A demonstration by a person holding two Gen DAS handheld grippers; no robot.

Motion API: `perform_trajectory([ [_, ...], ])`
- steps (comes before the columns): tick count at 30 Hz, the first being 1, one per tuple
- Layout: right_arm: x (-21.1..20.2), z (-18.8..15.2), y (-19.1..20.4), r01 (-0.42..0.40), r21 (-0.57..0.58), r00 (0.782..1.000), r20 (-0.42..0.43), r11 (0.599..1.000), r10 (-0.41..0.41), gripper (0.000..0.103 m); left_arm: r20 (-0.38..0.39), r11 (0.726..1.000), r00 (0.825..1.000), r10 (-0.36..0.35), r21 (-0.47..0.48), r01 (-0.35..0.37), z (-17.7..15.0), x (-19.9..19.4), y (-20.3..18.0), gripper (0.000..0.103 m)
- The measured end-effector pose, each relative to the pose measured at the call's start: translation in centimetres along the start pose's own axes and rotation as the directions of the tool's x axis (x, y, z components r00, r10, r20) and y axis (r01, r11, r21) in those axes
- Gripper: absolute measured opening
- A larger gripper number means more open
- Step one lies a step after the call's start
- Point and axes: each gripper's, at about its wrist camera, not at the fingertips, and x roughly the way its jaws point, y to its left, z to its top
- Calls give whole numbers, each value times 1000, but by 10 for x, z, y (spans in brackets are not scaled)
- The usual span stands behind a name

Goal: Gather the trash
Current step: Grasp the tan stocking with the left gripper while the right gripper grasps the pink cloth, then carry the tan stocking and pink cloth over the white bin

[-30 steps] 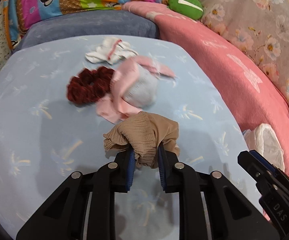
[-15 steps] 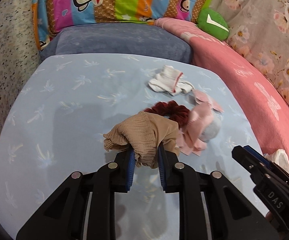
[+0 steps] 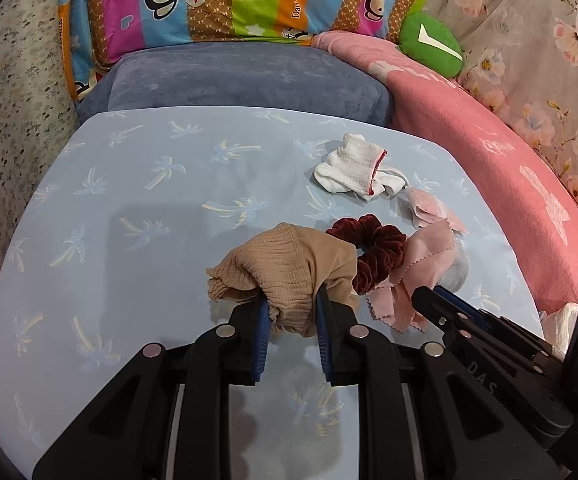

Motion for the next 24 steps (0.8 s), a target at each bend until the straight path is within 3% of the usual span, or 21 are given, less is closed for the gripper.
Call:
perform_trajectory([
  [2, 4, 1, 0, -2, 0, 1000, -4, 1000, 2, 5, -2, 1000, 1000, -2, 1, 2, 0, 1, 0, 20],
  [4, 4, 2, 0, -6, -2, 1000, -1, 1000, 6, 3, -2, 1000, 1000, -3, 1, 3, 0, 1, -1, 20],
  [12, -28, 1, -11, -48, 39, 996, 79, 998, 45, 3, 4, 1000, 1000, -9, 23, 9, -2, -6, -20, 20],
  [24, -117, -8, -52, -50, 98, 974, 225, 994, 26, 3, 47, 991, 997, -64, 124, 58, -11, -42, -93, 20],
])
